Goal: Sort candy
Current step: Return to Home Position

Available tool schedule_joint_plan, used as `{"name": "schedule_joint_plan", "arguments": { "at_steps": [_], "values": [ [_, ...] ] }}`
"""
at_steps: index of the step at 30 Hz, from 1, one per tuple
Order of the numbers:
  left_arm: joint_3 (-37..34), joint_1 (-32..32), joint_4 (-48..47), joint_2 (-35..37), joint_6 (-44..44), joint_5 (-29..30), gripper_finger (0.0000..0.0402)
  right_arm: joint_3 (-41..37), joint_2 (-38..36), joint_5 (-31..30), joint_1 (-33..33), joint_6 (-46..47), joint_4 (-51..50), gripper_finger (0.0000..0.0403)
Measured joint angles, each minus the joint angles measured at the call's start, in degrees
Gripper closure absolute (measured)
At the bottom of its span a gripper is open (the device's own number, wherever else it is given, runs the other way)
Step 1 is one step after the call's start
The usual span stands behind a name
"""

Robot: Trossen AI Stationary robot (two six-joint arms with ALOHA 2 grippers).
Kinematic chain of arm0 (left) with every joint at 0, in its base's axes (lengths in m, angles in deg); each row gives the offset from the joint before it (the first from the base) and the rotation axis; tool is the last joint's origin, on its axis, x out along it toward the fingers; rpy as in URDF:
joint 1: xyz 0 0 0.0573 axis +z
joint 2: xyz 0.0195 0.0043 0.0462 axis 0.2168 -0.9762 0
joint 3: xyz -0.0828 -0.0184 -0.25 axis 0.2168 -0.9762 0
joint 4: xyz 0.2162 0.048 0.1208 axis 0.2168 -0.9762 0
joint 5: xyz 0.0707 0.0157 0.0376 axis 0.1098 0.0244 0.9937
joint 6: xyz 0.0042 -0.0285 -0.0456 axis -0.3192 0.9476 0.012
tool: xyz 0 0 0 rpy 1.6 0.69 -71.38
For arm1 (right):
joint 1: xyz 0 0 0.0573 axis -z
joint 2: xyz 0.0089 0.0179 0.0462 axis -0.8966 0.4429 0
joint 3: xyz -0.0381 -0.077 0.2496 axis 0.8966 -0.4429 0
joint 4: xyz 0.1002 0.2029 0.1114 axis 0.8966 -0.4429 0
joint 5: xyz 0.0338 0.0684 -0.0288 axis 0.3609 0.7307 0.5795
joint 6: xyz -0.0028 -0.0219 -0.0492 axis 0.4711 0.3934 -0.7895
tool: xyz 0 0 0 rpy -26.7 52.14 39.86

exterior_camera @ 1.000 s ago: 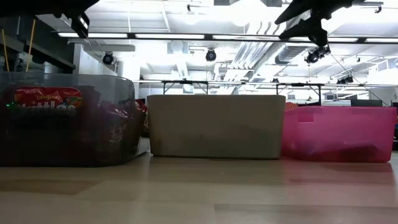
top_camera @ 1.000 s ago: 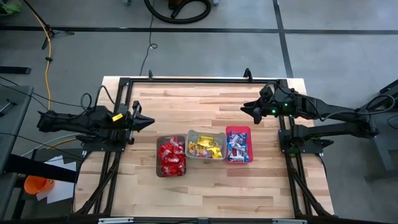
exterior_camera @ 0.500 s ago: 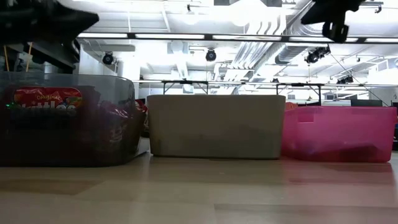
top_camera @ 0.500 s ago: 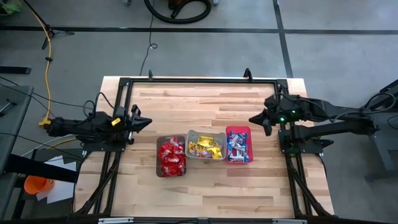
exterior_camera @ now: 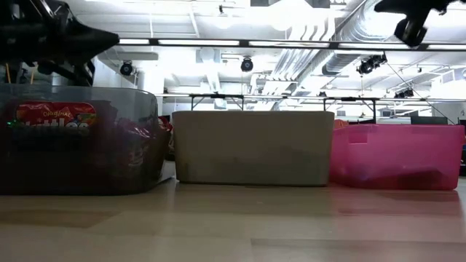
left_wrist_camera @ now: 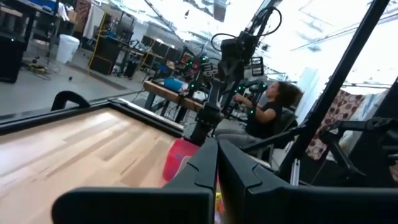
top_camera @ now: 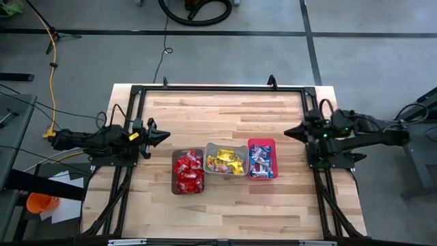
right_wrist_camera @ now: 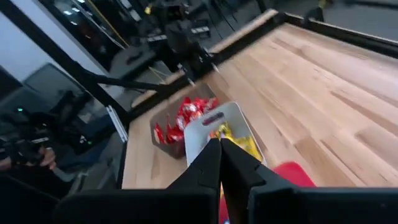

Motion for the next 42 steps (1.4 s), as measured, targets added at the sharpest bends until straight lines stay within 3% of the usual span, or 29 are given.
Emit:
{"name": "schedule_joint_plan", "arguments": {
  "at_steps": [9, 16, 22, 28, 31, 42],
  "values": [
    [0.0, 0.0, -0.6, 0.0, -0.1, 0.0, 0.0401, -26.6, -6.7, 0.6, 1.3, -8.0, 41.7, 0.0402],
    [0.0, 0.0, -0.6, 0.0, -0.1, 0.0, 0.0401, -38.9, -9.4, 4.4, 4.1, -7.2, 56.0, 0.0403],
    [0.0, 0.0, -0.6, 0.0, -0.1, 0.0, 0.0401, -39.6, -10.5, 4.8, 5.4, -15.3, 52.9, 0.0403],
    [0.0, 0.0, -0.6, 0.0, -0.1, 0.0, 0.0401, -39.6, -10.7, 4.6, 5.9, -23.1, 40.5, 0.0403],
    [0.0, 0.0, -0.6, 0.0, -0.1, 0.0, 0.0401, -39.5, -10.5, 4.8, 5.9, -21.8, 34.6, 0.0403],
    [0.0, 0.0, -0.6, 0.0, -0.1, 0.0, 0.0401, -39.4, -9.2, 5.4, 5.9, -20.6, 34.1, 0.0403]
  ]
}}
